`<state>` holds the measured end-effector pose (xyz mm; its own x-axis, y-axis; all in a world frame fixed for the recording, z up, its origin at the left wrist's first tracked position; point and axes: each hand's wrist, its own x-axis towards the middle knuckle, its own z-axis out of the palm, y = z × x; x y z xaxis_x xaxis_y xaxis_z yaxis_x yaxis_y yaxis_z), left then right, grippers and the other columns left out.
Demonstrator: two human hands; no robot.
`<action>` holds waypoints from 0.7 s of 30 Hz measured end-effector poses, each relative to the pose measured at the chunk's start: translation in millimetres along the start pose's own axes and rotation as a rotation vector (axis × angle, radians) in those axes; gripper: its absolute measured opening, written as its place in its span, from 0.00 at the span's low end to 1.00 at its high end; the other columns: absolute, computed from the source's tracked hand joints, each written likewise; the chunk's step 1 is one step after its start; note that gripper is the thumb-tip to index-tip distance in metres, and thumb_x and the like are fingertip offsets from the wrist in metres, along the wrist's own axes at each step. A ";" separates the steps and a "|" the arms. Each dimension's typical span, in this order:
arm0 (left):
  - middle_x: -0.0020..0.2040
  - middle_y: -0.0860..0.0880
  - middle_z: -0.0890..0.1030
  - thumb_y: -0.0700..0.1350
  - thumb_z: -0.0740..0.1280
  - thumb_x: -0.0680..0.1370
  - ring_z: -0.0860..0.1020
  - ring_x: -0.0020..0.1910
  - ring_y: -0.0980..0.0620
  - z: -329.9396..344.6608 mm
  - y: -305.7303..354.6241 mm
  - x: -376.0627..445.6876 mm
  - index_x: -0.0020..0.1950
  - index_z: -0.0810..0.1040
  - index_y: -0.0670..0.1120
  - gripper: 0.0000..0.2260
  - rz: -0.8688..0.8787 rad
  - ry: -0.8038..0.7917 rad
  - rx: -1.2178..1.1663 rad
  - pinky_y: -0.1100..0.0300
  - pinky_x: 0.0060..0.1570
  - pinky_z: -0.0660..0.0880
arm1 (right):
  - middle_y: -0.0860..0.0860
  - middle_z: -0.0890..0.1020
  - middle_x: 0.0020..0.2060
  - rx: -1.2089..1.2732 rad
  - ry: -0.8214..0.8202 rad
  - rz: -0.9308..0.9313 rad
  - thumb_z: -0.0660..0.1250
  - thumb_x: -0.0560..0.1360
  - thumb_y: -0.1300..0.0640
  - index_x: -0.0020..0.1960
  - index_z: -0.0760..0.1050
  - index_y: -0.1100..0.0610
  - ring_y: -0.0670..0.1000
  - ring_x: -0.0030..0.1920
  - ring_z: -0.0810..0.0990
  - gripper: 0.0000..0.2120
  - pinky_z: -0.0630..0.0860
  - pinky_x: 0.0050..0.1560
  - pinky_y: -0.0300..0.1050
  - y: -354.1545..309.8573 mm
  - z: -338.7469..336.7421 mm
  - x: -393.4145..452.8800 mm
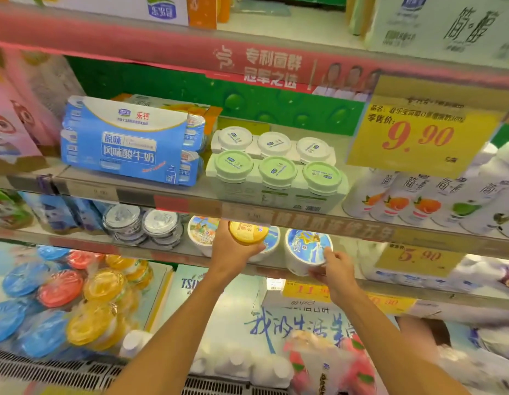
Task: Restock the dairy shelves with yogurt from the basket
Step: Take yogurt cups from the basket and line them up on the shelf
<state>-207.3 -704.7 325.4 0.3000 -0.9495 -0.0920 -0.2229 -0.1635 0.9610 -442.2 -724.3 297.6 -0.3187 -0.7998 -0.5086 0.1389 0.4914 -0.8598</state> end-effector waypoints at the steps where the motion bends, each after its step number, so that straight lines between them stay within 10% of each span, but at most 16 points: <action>1: 0.52 0.53 0.80 0.46 0.85 0.61 0.80 0.50 0.58 2.3 0.0 0.4 0.60 0.70 0.48 0.34 -0.006 -0.006 -0.003 0.69 0.42 0.77 | 0.61 0.81 0.50 0.002 -0.003 0.000 0.61 0.84 0.55 0.58 0.71 0.62 0.60 0.44 0.82 0.10 0.80 0.34 0.50 1.4 1.8 2.0; 21: 0.43 0.58 0.73 0.45 0.81 0.68 0.74 0.43 0.62 19.8 -4.9 19.0 0.54 0.69 0.47 0.25 -0.065 -0.071 0.153 0.74 0.34 0.70 | 0.53 0.81 0.51 -0.383 -0.050 -0.094 0.62 0.83 0.52 0.63 0.72 0.59 0.55 0.46 0.84 0.13 0.82 0.47 0.56 7.6 10.2 35.7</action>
<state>-218.8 -727.2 313.8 0.2533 -0.9513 -0.1757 -0.3452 -0.2586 0.9022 -442.9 -752.7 272.5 -0.2664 -0.8585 -0.4383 -0.2511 0.5008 -0.8283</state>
